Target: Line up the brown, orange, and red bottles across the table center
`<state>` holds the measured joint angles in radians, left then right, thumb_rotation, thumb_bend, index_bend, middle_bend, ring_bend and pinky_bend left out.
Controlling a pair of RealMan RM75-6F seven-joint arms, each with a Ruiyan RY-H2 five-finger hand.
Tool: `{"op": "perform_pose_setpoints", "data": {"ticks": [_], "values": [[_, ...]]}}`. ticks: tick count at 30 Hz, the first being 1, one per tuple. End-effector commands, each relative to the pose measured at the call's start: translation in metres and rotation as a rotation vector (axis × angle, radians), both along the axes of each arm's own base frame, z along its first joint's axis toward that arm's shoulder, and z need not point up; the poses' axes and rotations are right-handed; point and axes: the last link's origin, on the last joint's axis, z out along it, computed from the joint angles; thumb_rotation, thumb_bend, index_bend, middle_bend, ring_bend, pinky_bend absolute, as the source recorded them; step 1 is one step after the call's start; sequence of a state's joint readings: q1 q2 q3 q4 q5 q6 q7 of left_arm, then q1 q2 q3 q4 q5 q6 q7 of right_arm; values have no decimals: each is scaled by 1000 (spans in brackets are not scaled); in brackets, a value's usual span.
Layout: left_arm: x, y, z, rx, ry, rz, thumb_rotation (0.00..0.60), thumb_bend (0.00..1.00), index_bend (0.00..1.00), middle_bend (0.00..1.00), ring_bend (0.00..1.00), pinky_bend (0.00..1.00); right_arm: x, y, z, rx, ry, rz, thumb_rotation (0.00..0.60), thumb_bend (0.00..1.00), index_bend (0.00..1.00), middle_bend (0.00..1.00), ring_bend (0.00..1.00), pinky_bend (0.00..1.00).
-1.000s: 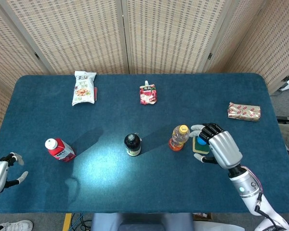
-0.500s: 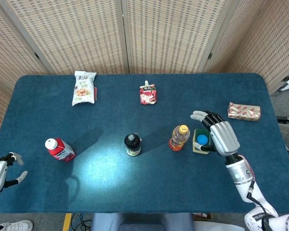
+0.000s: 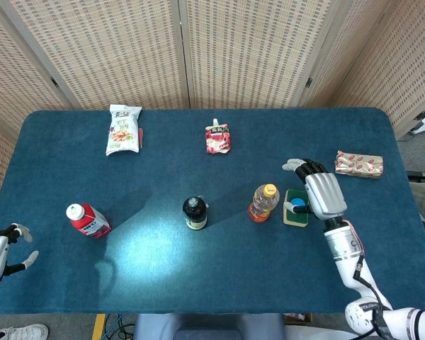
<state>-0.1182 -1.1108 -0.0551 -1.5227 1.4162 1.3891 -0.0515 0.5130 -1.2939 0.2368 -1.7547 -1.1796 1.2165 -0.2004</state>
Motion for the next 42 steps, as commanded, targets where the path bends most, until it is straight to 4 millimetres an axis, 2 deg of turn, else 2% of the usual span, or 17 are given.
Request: {"op": "perform_pose_setpoints", "data": {"ticks": [1, 9, 16, 22, 37, 42], "values": [[0, 0, 0, 1, -1, -1, 600, 227, 509, 363, 449, 668, -10, -6, -7, 69, -76, -70, 600, 0, 268, 214, 175, 252], [0, 0, -1, -3, 2, 1, 600, 227, 509, 363, 449, 668, -31, -11, -25, 143, -215, -117, 600, 0, 254, 212, 176, 252], [0, 0, 0, 0, -3, 2, 600, 227, 509, 363, 449, 668, -40, -12, -47, 248, -355, -121, 600, 0, 254, 212, 176, 252], [0, 0, 1, -1, -6, 2, 600, 227, 509, 363, 450, 668, -46, -14, -56, 307, -425, -114, 600, 0, 254, 212, 176, 252], [0, 0, 1, -2, -9, 4, 600, 227, 510, 363, 449, 668, -46, -24, -85, 355, -551, -55, 600, 0, 254, 220, 176, 253], [0, 0, 2, 1, -11, 5, 600, 226, 510, 363, 449, 668, -46, -28, -93, 357, -568, -54, 600, 0, 255, 287, 208, 332]]}}
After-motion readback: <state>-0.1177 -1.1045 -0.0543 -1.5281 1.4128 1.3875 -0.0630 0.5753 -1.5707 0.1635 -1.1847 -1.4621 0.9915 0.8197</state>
